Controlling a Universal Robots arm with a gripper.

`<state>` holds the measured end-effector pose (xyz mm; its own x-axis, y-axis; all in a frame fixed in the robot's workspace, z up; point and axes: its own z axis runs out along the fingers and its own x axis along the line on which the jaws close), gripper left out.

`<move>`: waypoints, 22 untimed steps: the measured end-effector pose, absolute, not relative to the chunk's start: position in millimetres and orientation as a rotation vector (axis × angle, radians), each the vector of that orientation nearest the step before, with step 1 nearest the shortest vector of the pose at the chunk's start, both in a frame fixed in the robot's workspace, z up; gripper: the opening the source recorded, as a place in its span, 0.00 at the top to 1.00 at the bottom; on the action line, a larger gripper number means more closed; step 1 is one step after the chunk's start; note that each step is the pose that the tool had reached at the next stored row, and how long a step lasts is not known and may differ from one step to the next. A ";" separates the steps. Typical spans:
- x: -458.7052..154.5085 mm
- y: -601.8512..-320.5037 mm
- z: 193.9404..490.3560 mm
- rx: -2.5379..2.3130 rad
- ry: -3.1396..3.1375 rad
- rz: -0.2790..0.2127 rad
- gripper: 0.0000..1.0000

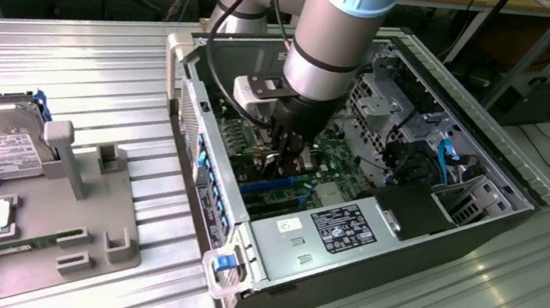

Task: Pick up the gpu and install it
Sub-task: 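Insert the gpu into the slot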

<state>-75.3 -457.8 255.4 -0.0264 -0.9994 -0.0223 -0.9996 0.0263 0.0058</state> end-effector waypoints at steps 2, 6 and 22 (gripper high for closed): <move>-75.4 -457.8 255.1 -2.183 2.242 0.031 0.72; -75.4 -457.7 254.9 -2.183 2.242 0.031 0.72; -75.4 -457.7 249.1 -2.184 2.242 0.032 0.72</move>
<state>-75.4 -457.7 249.1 -0.0265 -0.9994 -0.0226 -0.9996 0.0264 0.0067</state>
